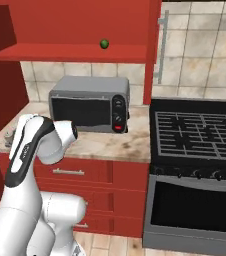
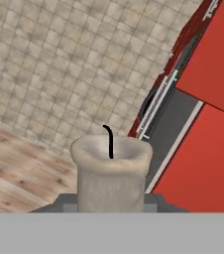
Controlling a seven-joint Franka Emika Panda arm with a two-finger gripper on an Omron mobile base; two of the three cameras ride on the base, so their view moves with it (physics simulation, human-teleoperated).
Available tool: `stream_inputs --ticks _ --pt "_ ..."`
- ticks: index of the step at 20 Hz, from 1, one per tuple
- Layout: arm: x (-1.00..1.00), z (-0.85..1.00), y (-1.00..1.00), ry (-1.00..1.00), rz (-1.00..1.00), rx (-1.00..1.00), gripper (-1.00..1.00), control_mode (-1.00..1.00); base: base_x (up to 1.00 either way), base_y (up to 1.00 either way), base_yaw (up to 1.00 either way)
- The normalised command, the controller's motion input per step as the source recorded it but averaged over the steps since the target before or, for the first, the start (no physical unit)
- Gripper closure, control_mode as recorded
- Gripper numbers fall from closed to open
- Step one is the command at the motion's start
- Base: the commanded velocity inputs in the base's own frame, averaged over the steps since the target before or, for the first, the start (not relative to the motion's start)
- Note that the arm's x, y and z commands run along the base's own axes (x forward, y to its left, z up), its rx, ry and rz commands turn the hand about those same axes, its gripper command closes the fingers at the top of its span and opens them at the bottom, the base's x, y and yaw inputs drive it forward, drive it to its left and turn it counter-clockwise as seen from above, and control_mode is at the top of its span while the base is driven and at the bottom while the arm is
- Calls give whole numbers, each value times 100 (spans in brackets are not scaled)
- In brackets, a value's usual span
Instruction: Pick the candle and candle from the dining table and place them in the open cabinet. Close the cabinet after placing the objects.
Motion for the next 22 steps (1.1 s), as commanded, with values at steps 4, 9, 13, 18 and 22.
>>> stream_inputs --ticks 4,9,13,18,22 --pt "0 0 0 0 0 0 100 100 55 32 -20" --pt "0 0 0 0 0 0 100 100 55 46 -19" --pt "0 0 0 0 0 0 100 100 56 51 -14" --pt "0 0 0 0 0 0 100 100 59 52 -5" --pt "0 0 0 0 0 0 100 100 52 44 0"
